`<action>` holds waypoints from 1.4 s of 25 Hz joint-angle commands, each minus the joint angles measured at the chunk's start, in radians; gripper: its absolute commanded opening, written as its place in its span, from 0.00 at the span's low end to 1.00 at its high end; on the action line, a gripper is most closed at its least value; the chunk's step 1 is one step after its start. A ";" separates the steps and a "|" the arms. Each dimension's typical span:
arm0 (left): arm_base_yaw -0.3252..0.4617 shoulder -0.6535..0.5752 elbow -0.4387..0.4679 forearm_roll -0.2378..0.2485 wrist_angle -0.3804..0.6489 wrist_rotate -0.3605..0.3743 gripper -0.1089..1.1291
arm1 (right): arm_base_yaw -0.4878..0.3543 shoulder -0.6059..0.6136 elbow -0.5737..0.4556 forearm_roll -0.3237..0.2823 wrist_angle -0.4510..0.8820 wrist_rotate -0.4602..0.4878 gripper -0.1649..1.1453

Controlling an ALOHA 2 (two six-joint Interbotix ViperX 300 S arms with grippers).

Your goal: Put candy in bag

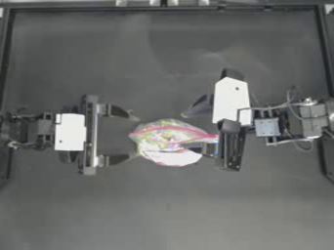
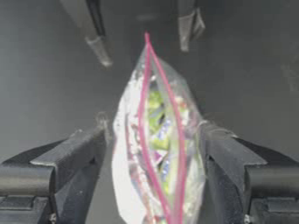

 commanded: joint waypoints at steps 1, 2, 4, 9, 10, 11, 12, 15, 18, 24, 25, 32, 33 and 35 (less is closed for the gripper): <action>0.014 -0.054 -0.025 0.000 -0.002 0.000 0.90 | 0.000 -0.026 -0.009 -0.008 -0.006 0.002 0.83; 0.014 -0.061 -0.025 -0.002 0.002 0.000 0.90 | 0.000 -0.029 -0.009 -0.008 -0.006 0.000 0.83; 0.012 -0.081 -0.025 -0.002 0.009 0.000 0.90 | -0.003 -0.040 -0.003 -0.008 -0.006 0.002 0.83; 0.014 -0.160 -0.025 -0.002 0.094 -0.005 0.90 | -0.018 -0.087 0.035 -0.003 -0.075 0.002 0.83; 0.014 -0.179 -0.025 -0.002 0.110 -0.005 0.90 | -0.023 -0.095 0.049 -0.002 -0.094 0.002 0.83; 0.014 -0.198 -0.025 -0.002 0.127 -0.006 0.90 | -0.029 -0.103 0.061 0.000 -0.109 0.002 0.83; 0.012 -0.218 -0.025 -0.002 0.141 -0.006 0.90 | -0.035 -0.110 0.072 0.000 -0.121 0.002 0.83; 0.012 -0.285 -0.021 -0.002 0.196 -0.008 0.89 | -0.040 -0.124 0.097 -0.006 -0.149 0.002 0.83; 0.012 -0.342 -0.020 -0.002 0.247 -0.008 0.89 | -0.043 -0.141 0.117 -0.018 -0.155 -0.002 0.83; 0.003 -0.431 -0.015 -0.002 0.331 -0.034 0.89 | -0.048 -0.189 0.183 -0.055 -0.196 0.000 0.83; 0.000 -0.442 -0.015 -0.002 0.344 -0.038 0.89 | -0.052 -0.201 0.192 -0.055 -0.206 0.000 0.83; -0.029 -0.489 -0.015 0.000 0.396 -0.049 0.89 | -0.060 -0.261 0.249 -0.055 -0.225 -0.002 0.83; -0.031 -0.492 -0.015 -0.002 0.399 -0.051 0.89 | -0.060 -0.267 0.255 -0.055 -0.225 -0.003 0.83; -0.037 -0.502 -0.015 -0.002 0.408 -0.054 0.89 | -0.060 -0.282 0.268 -0.060 -0.227 -0.003 0.83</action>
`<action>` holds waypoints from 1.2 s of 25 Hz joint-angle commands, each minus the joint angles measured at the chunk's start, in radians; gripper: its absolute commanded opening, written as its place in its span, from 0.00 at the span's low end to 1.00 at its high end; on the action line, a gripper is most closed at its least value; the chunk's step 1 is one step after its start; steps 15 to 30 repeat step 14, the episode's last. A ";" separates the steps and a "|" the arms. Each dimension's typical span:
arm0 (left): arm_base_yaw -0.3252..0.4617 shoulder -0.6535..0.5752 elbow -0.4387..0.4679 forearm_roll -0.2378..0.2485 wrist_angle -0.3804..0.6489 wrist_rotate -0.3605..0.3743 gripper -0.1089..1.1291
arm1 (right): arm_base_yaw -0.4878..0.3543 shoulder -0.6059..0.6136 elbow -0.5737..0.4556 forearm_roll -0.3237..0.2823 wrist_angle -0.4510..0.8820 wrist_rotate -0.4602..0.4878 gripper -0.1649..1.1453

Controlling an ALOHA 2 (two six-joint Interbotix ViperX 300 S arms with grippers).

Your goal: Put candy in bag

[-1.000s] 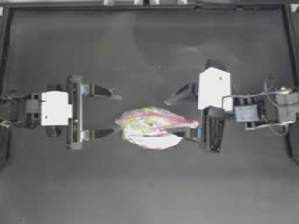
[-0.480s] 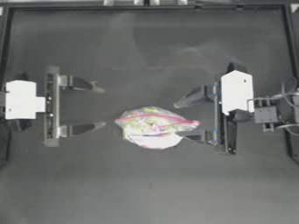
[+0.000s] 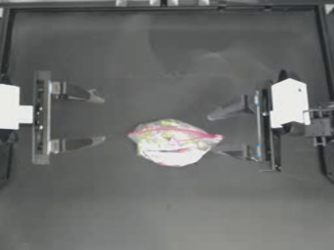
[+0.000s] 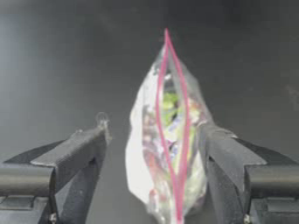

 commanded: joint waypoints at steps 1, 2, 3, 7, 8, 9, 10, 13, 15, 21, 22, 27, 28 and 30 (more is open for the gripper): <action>-0.011 -0.021 -0.012 -0.002 0.012 -0.005 0.89 | -0.003 -0.035 0.011 -0.008 -0.012 -0.003 0.83; -0.012 -0.026 -0.012 -0.002 0.018 -0.005 0.89 | -0.003 -0.043 0.018 -0.008 -0.015 -0.003 0.83; -0.014 -0.028 -0.012 -0.002 0.026 -0.006 0.89 | -0.003 -0.052 0.026 -0.011 -0.021 -0.003 0.83; -0.014 -0.037 -0.012 -0.002 0.041 -0.006 0.89 | -0.003 -0.081 0.049 -0.018 -0.032 -0.005 0.83; -0.014 -0.038 -0.011 -0.002 0.044 -0.006 0.89 | -0.003 -0.087 0.055 -0.021 -0.032 -0.003 0.83; -0.014 -0.038 -0.011 -0.002 0.049 -0.006 0.89 | -0.003 -0.097 0.063 -0.028 -0.032 -0.003 0.83; -0.014 -0.041 -0.011 -0.002 0.054 -0.005 0.89 | -0.003 -0.104 0.067 -0.028 -0.032 -0.003 0.83; -0.014 -0.049 -0.011 -0.002 0.061 -0.006 0.89 | -0.003 -0.129 0.077 -0.028 -0.032 -0.003 0.83; -0.014 -0.051 -0.011 -0.002 0.064 -0.006 0.89 | -0.002 -0.135 0.080 -0.028 -0.032 -0.003 0.83; -0.014 -0.051 -0.011 -0.002 0.064 -0.006 0.89 | -0.002 -0.135 0.080 -0.028 -0.032 -0.003 0.83; -0.014 -0.051 -0.011 -0.002 0.064 -0.006 0.89 | -0.002 -0.135 0.080 -0.028 -0.032 -0.003 0.83; -0.014 -0.051 -0.011 -0.002 0.064 -0.006 0.89 | -0.002 -0.135 0.080 -0.028 -0.032 -0.003 0.83; -0.014 -0.051 -0.011 -0.002 0.064 -0.006 0.89 | -0.002 -0.135 0.080 -0.028 -0.032 -0.003 0.83; -0.014 -0.051 -0.011 -0.002 0.064 -0.006 0.89 | -0.002 -0.135 0.080 -0.028 -0.032 -0.003 0.83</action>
